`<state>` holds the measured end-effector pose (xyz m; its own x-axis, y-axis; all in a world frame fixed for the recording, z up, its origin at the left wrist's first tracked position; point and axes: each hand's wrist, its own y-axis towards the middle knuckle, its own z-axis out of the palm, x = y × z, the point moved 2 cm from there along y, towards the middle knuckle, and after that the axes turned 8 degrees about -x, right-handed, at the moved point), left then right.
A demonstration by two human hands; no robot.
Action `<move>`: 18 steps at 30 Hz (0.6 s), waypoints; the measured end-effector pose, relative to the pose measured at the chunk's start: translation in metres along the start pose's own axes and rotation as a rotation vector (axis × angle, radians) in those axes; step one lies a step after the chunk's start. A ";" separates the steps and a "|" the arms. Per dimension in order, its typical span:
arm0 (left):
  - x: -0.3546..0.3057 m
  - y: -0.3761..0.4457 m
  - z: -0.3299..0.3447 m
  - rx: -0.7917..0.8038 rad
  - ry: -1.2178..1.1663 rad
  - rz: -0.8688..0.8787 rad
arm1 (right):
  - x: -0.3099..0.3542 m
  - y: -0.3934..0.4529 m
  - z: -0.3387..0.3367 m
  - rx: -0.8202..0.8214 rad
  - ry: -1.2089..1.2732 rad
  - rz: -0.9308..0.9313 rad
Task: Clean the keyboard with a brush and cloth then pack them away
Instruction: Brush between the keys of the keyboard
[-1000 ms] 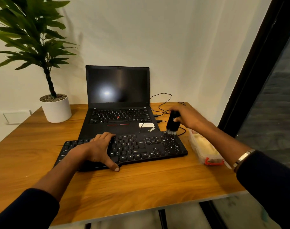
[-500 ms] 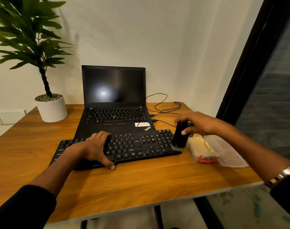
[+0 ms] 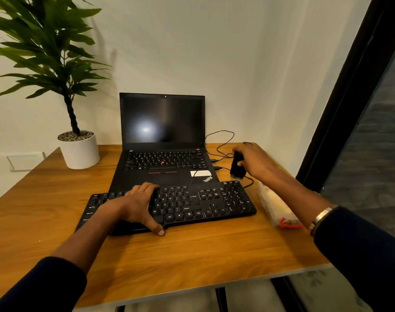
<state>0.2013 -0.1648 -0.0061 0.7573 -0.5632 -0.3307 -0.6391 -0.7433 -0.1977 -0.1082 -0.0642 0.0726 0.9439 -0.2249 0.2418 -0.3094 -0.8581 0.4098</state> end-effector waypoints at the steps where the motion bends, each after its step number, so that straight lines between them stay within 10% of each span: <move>1: 0.000 0.000 0.000 -0.001 0.000 0.000 | 0.001 0.001 0.002 -0.010 -0.008 -0.005; 18: -0.002 0.000 0.000 -0.005 0.006 -0.012 | 0.029 -0.016 -0.003 0.156 0.132 0.061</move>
<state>0.2000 -0.1633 -0.0052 0.7656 -0.5563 -0.3230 -0.6294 -0.7516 -0.1974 -0.0761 -0.0555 0.0752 0.8976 -0.2245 0.3793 -0.3338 -0.9082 0.2525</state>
